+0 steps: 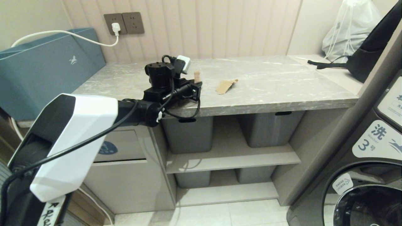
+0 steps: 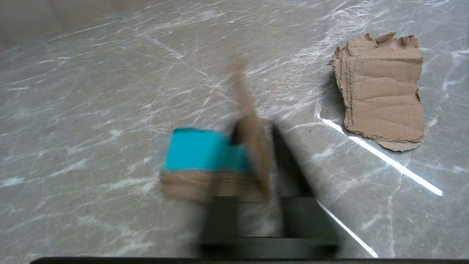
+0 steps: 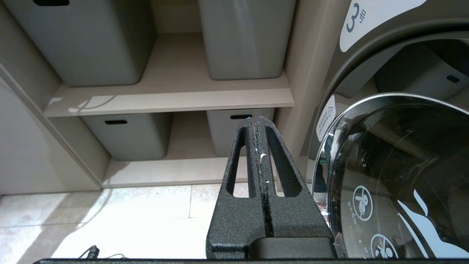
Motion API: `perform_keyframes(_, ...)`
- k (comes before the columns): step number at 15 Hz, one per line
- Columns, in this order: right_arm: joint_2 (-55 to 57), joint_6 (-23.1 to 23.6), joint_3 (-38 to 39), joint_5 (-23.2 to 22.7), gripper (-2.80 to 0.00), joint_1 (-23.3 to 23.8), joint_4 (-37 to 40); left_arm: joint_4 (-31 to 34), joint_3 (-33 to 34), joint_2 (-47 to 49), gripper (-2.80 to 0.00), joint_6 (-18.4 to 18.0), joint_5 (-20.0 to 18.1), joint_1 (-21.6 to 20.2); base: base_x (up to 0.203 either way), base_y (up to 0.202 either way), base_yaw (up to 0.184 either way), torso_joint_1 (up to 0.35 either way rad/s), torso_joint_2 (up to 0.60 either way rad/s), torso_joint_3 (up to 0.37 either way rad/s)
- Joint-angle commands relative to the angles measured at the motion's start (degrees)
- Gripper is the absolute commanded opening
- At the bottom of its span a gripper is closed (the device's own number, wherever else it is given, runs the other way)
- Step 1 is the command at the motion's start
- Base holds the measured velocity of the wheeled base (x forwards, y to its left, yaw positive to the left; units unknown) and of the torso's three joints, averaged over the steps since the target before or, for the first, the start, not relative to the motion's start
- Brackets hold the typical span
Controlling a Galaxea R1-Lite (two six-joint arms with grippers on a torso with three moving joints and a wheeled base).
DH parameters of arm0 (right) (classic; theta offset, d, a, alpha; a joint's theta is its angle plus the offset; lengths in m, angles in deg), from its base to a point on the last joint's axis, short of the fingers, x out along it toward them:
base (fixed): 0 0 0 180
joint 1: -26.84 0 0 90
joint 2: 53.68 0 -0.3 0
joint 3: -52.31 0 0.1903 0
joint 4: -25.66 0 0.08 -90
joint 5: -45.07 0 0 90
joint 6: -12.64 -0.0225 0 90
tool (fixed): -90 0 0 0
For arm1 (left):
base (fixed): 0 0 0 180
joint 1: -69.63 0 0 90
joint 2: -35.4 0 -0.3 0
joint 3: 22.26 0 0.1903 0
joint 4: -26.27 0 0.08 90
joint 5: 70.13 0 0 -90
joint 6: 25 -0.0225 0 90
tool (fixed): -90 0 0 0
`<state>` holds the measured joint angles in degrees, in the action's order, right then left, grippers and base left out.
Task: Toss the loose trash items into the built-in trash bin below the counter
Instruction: Pick up the garbage, then put the garbage in the trash can
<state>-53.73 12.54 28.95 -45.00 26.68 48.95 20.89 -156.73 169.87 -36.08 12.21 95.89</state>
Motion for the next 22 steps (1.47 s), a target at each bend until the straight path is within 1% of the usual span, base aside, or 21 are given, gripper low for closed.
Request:
perform_keyframes(1,-0.04,0.01,0.00,-0.01,-2.80,-0.02,-0.01,-0.17,0.10,-0.18,-2.80,-0.08,0.01,-0.07,0.000,0.000,0.000,0.000,0.00,0.000)
perform_keyframes(4,-0.04,0.10,0.00,-0.01,-2.80,-0.02,-0.01,0.41,0.10,-3.18,-2.80,-0.14,0.68,-0.02,0.000,0.000,0.000,0.000,0.00,0.000)
perform_keyframes(5,-0.04,0.10,0.00,-0.01,-2.80,-0.02,-0.01,0.61,0.14,-5.57,-2.80,-0.07,1.84,-0.22,0.000,0.000,0.000,0.000,0.00,0.000)
perform_keyframes(6,-0.04,0.04,0.00,-0.01,-2.80,-0.02,-0.01,0.98,0.25,-8.35,-2.80,0.55,3.08,-0.62,0.000,0.000,0.000,0.000,0.00,0.000)
perform_keyframes(7,-0.04,0.01,0.00,-0.01,-2.80,-0.02,-0.01,1.79,0.69,-12.17,-2.80,1.99,4.22,-1.42,0.000,0.000,0.000,0.000,0.00,0.000)
perform_keyframes(8,-0.04,0.01,0.00,-0.01,-2.80,-0.02,-0.01,3.10,1.96,-17.03,-2.80,3.38,5.23,-2.72,0.000,0.000,0.000,0.000,0.00,0.000)
perform_keyframes(9,-0.04,0.01,0.00,-0.01,-2.80,-0.02,-0.01,4.57,4.59,-22.55,-2.80,4.38,5.83,-4.36,0.000,0.000,0.000,0.000,0.00,0.000)
perform_keyframes(10,-0.04,0.10,0.00,-0.01,-2.80,-0.02,-0.01,6.00,8.05,-27.66,-2.80,5.40,6.21,-6.05,0.000,0.000,0.000,0.000,0.00,0.000)
perform_keyframes(11,-0.04,0.10,0.00,-0.01,-2.80,-0.02,-0.01,7.44,13.54,-33.87,-2.80,6.75,6.48,-7.81,0.000,0.000,0.000,0.000,0.00,0.000)
perform_keyframes(13,-0.04,0.10,0.00,-0.01,-2.80,-0.02,-0.01,10.05,29.82,-48.90,-2.80,11.36,6.86,-10.85,0.000,0.000,0.000,0.000,0.00,0.000)
perform_keyframes(14,-0.04,0.01,0.00,-0.01,-2.80,-0.02,-0.01,11.80,38.21,-56.70,-2.80,15.07,7.02,-12.49,0.000,0.000,0.000,0.000,0.00,0.000)
perform_keyframes(15,-0.04,0.01,0.00,-0.01,-2.80,-0.02,-0.01,14.22,45.59,-64.11,-2.80,19.74,7.14,-14.41,0.000,0.000,0.000,0.000,0.00,0.000)
perform_keyframes(16,-0.04,0.01,0.00,-0.01,-2.80,-0.02,-0.01,17.10,50.69,-70.08,-2.80,25.00,7.23,-16.10,0.000,0.000,0.000,0.000,0.00,0.000)
perform_keyframes(17,-0.04,0.10,0.00,-0.01,-2.80,-0.02,-0.04,21.02,55.02,-75.63,-2.80,33.30,7.38,-17.78,0.000,0.000,0.000,-0.046,0.11,0.077)
perform_keyframes(18,-0.04,0.19,0.00,-0.01,-2.80,-0.02,-0.10,25.00,57.63,-79.32,-2.80,44.49,7.66,-19.06,0.000,0.000,0.000,-0.134,0.28,0.168)
perform_keyframes(19,-0.04,0.19,0.00,-0.01,-2.80,-0.02,-0.10,29.08,59.30,-81.60,-2.80,53.93,8.61,-19.90,0.000,0.000,0.000,-0.156,0.37,0.212)
perform_keyframes(20,-0.04,0.27,0.00,-0.01,-2.80,-0.02,-0.10,33.99,60.78,-83.62,-2.80,63.21,10.32,-20.50,0.000,0.000,0.000,-0.178,0.43,0.237)
perform_keyframes(21,-0.04,0.27,0.00,-0.01,-2.80,-0.02,-0.10,37.52,61.99,-84.72,-2.80,71.18,11.78,-20.83,0.000,0.000,0.000,-0.176,0.46,0.266)
perform_keyframes(22,-0.04,0.27,0.00,-0.01,-2.80,-0.02,-0.10,39.66,63.35,-85.22,-2.80,77.95,12.95,-21.02,0.000,0.000,0.000,-0.189,0.47,0.270)
